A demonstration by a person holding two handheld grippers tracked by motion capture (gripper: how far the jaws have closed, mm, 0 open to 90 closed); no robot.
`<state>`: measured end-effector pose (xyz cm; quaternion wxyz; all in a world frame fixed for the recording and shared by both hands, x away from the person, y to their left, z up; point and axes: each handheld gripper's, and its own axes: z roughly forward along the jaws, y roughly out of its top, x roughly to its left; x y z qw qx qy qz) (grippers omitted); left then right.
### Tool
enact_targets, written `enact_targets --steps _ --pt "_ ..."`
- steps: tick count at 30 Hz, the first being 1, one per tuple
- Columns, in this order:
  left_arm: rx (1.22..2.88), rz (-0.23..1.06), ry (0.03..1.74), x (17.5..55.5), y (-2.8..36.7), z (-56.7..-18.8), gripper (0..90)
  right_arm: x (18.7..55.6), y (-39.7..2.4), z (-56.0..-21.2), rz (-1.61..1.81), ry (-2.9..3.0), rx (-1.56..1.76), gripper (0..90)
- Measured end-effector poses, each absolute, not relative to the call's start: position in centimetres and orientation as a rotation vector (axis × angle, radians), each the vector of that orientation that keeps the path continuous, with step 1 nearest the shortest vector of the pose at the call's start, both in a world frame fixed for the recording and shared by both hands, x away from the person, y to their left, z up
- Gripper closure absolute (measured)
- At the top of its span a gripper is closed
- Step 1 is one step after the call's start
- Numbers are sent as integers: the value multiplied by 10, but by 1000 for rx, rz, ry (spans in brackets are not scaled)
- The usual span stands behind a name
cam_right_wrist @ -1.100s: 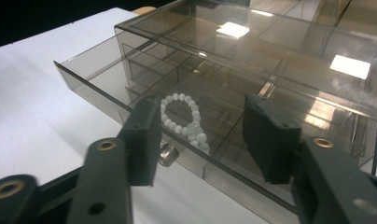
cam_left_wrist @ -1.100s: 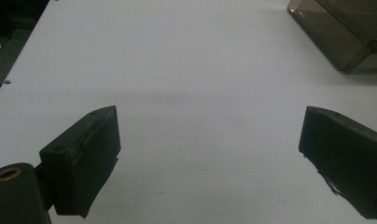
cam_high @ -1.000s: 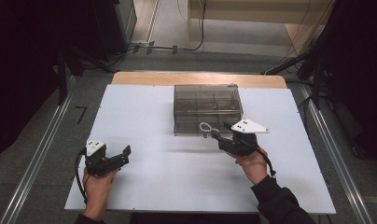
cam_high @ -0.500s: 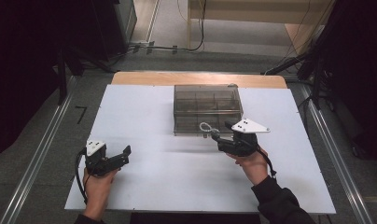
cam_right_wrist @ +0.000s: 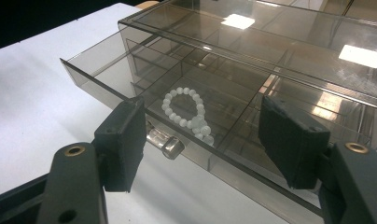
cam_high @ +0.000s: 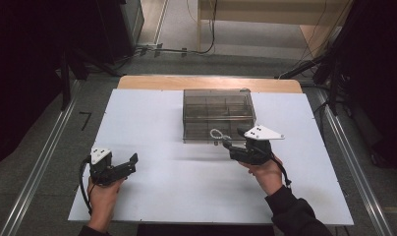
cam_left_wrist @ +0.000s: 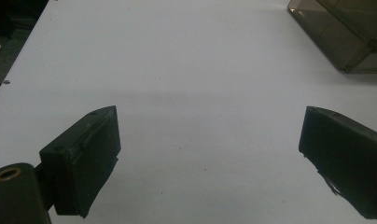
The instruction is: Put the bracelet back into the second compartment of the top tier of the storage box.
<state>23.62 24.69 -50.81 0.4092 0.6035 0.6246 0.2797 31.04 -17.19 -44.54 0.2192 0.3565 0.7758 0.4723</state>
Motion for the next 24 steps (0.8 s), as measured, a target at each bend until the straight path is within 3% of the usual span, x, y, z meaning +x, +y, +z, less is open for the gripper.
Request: enact_targets --steps 24 --pt "1519 702 1576 236 247 -508 58 303 -186 -442 1296 2161 1025 266"
